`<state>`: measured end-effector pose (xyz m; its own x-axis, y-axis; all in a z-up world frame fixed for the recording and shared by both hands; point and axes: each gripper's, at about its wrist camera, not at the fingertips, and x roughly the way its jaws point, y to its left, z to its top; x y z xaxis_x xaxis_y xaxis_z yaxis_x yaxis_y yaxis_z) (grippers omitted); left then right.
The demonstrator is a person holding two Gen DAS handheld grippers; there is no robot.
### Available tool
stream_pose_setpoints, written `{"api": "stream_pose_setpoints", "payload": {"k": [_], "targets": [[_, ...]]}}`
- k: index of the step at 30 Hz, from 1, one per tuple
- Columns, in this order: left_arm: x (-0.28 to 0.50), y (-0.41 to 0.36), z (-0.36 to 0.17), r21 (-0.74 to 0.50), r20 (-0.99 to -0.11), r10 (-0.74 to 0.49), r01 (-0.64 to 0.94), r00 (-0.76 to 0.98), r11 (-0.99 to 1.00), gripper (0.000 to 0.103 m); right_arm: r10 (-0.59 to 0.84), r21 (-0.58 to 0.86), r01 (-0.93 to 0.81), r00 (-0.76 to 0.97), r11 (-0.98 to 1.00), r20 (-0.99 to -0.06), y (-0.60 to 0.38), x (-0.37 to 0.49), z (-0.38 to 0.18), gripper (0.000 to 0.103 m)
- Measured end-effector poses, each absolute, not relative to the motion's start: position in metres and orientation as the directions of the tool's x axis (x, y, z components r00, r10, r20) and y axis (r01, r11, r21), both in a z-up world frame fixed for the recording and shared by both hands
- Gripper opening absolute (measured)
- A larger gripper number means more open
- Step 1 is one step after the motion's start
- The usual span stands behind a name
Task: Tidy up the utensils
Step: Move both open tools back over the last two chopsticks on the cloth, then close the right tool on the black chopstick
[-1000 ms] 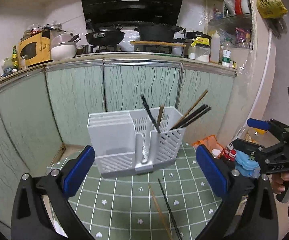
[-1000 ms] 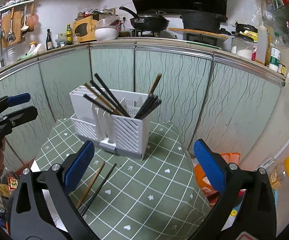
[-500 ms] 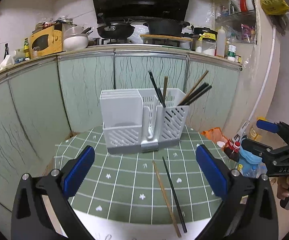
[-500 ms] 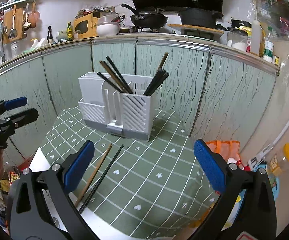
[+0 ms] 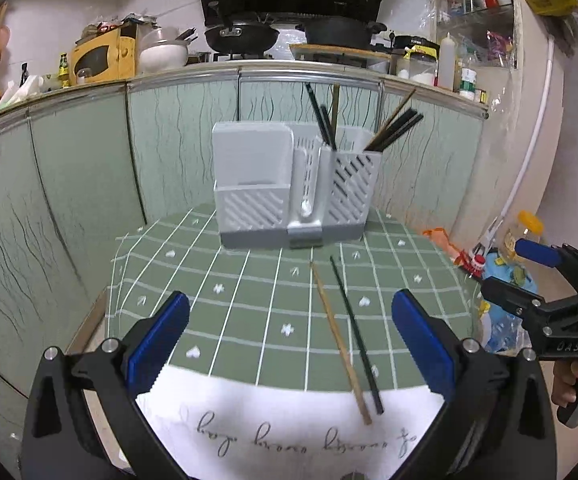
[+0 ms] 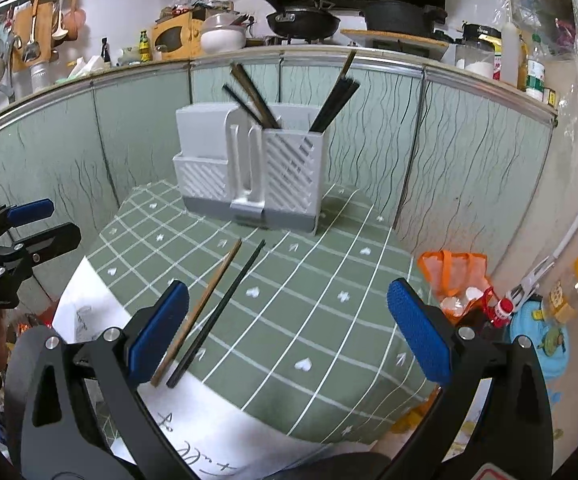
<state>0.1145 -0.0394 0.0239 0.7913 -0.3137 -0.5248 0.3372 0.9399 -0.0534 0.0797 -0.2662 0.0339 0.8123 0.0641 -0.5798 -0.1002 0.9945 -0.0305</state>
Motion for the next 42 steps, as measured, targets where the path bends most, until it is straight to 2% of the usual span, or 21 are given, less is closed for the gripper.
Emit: {"api": "stream_pose_setpoints", "payload": {"k": [8, 12, 22, 32, 34, 38, 42], "targets": [[0.103, -0.030, -0.010, -0.026, -0.537, -0.283, 0.319, 0.795, 0.947, 0.099, 0.085, -0.025, -0.129, 0.776, 0.991, -0.625, -0.247, 0.072, -0.014, 0.095], [0.099, -0.023, -0.024, -0.009, -0.547, -0.261, 0.306, 0.795, 0.952, 0.099, 0.092, -0.019, -0.136, 0.763, 0.990, -0.640, -0.236, 0.070, -0.031, 0.089], [0.093, 0.006, -0.042, -0.035, -0.569, -0.242, 0.270, 0.786, 0.962, 0.099, 0.113, 0.007, -0.149, 0.719, 0.989, -0.685, -0.204, 0.074, -0.068, 0.059], [0.089, 0.031, -0.047, -0.053, -0.567, -0.219, 0.230, 0.794, 0.972, 0.099, 0.062, 0.003, -0.085, 0.697, 0.996, -0.714, -0.187, 0.085, -0.087, 0.043], [0.089, 0.033, -0.049, -0.059, -0.572, -0.220, 0.229, 0.790, 0.972, 0.099, 0.043, 0.001, -0.060, 0.701, 0.998, -0.712, -0.186, 0.087, -0.088, 0.035], [0.090, 0.034, -0.053, -0.059, -0.581, -0.220, 0.229, 0.784, 0.972, 0.099, 0.032, 0.010, -0.036, 0.706, 0.999, -0.708, -0.184, 0.092, -0.088, 0.025], [0.088, 0.031, -0.054, -0.056, -0.583, -0.222, 0.233, 0.782, 0.971, 0.099, 0.023, 0.021, -0.011, 0.705, 1.000, -0.709, -0.185, 0.096, -0.087, 0.008]]}}
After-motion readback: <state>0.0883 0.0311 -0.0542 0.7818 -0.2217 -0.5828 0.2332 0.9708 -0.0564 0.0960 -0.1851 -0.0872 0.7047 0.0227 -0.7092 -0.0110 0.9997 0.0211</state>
